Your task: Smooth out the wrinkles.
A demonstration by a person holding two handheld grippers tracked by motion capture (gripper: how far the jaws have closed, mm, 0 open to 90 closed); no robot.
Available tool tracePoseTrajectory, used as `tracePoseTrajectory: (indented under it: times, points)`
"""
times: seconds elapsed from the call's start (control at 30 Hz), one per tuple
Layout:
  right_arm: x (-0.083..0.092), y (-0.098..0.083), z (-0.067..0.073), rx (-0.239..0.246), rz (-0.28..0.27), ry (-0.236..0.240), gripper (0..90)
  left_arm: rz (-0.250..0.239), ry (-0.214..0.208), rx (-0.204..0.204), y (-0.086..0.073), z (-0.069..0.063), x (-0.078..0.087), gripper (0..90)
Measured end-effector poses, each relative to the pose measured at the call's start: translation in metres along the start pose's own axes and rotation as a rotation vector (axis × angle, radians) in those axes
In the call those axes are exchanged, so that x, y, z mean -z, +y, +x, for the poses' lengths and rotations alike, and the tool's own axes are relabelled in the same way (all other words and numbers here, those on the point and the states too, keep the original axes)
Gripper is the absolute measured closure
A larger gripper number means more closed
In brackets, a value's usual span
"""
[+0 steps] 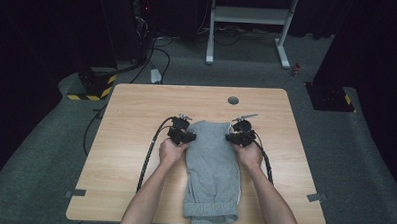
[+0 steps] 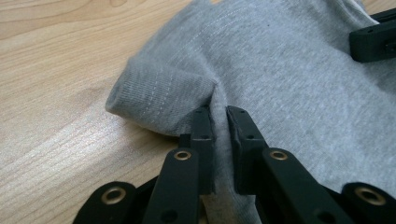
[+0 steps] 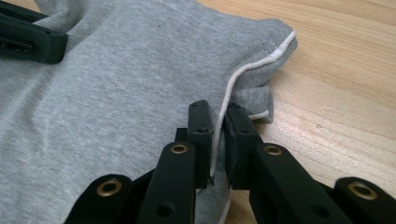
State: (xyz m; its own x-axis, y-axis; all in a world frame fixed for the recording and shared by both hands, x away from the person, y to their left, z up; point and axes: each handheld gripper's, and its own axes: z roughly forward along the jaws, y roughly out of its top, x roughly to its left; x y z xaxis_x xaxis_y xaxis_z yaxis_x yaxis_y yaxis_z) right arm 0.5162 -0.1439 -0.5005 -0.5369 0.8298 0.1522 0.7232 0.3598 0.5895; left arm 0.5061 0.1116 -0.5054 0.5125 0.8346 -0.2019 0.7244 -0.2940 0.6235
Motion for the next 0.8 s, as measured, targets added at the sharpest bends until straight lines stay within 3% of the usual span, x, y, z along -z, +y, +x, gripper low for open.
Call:
tracePoseTrajectory:
  times: [0.43,0.6,0.7,0.8]
  points:
    - [0.015,0.001,0.003,0.038,-0.035,0.006,82.8,-0.046,-0.045,-0.003,0.002,0.005,0.017,81.9]
    - [0.029,0.005,0.005,0.072,-0.055,0.006,83.0,-0.078,-0.095,0.008,0.009,0.006,0.031,82.1]
    - [0.035,0.008,0.008,0.092,-0.062,0.005,83.0,-0.090,-0.098,-0.015,0.015,0.003,0.038,82.1]
    - [0.041,0.011,0.007,0.098,-0.078,0.010,83.1,-0.095,-0.103,-0.011,0.019,0.003,0.043,82.2]
